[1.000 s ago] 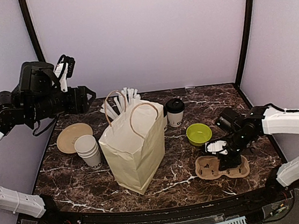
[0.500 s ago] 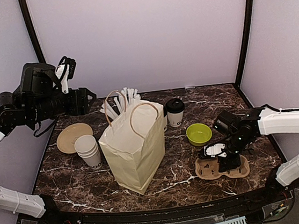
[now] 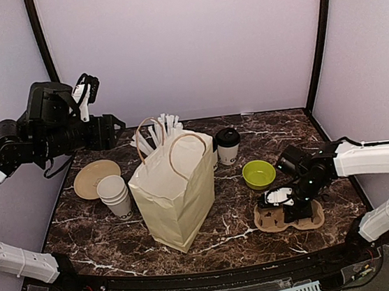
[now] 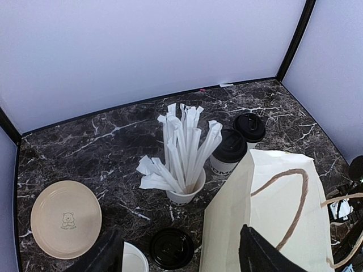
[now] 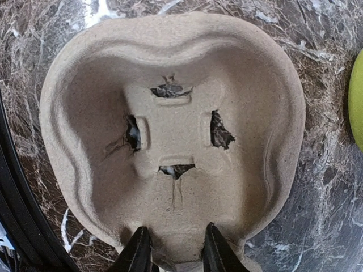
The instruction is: Pack the takeout coffee
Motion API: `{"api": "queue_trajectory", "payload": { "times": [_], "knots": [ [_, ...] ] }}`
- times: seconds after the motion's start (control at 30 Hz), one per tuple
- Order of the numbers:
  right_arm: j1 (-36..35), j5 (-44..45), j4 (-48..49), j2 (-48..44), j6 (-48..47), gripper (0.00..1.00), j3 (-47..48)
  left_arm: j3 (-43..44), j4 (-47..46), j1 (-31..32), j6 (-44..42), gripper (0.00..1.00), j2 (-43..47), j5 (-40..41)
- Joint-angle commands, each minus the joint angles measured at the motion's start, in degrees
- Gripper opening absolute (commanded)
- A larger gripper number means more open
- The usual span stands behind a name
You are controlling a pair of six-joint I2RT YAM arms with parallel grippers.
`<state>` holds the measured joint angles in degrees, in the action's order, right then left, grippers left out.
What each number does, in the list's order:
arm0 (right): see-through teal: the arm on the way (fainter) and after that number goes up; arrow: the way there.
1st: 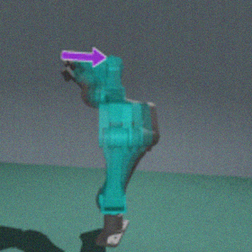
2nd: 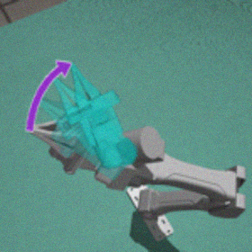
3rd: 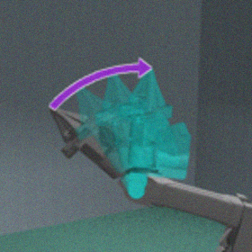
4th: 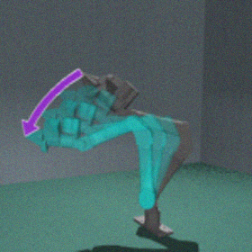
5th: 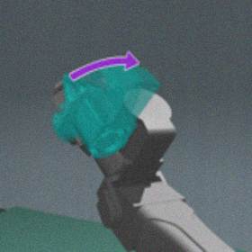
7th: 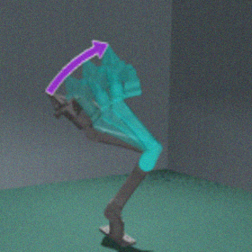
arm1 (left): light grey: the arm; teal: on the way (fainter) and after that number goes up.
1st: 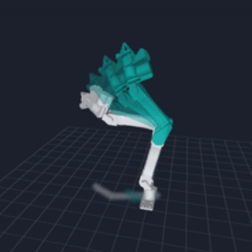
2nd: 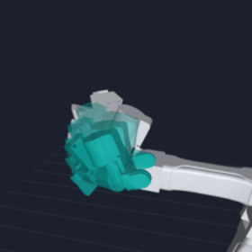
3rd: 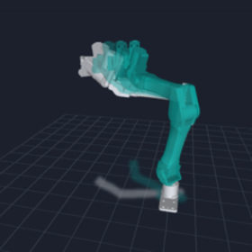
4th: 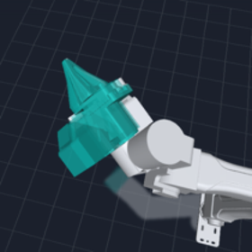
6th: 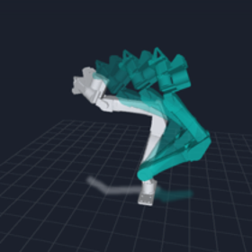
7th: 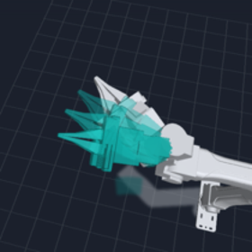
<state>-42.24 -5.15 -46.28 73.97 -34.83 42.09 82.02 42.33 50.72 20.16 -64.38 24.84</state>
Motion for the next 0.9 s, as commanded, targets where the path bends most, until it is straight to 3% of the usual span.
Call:
{"api": "queue_trajectory", "payload": {
  "times": [0.0, 0.23, 0.47, 0.7, 0.87],
  "knots": [
    [-0.6, 0.5, -2.0, -1.7, 0.8, 0.28, 2.1, 0.9, 0.5, -0.2, -0.8, 0.73, 0.6, -0.2],
    [-0.1, 2.8, -7.4, -7.0, 0.1, 0.27, 7.2, 2.4, 0.7, -0.3, -3.8, 0.73, 0.2, -4.3],
    [5.1, 2.4, -10.4, -8.3, -1.3, 0.28, 12.2, 7.3, 9.4, -0.2, -6.1, 0.77, -2.2, -15.9],
    [12.6, -2.8, -11.5, -7.1, -3.8, 0.28, 22.7, 6.2, 10.6, -0.2, -5.8, 0.78, -7.7, -19.6],
    [14.5, -3.8, -11.6, -6.1, -4.4, 0.28, 29.5, 6.5, 8.3, -0.4, -6.3, 0.77, -14.2, -17.5]
  ]
}}
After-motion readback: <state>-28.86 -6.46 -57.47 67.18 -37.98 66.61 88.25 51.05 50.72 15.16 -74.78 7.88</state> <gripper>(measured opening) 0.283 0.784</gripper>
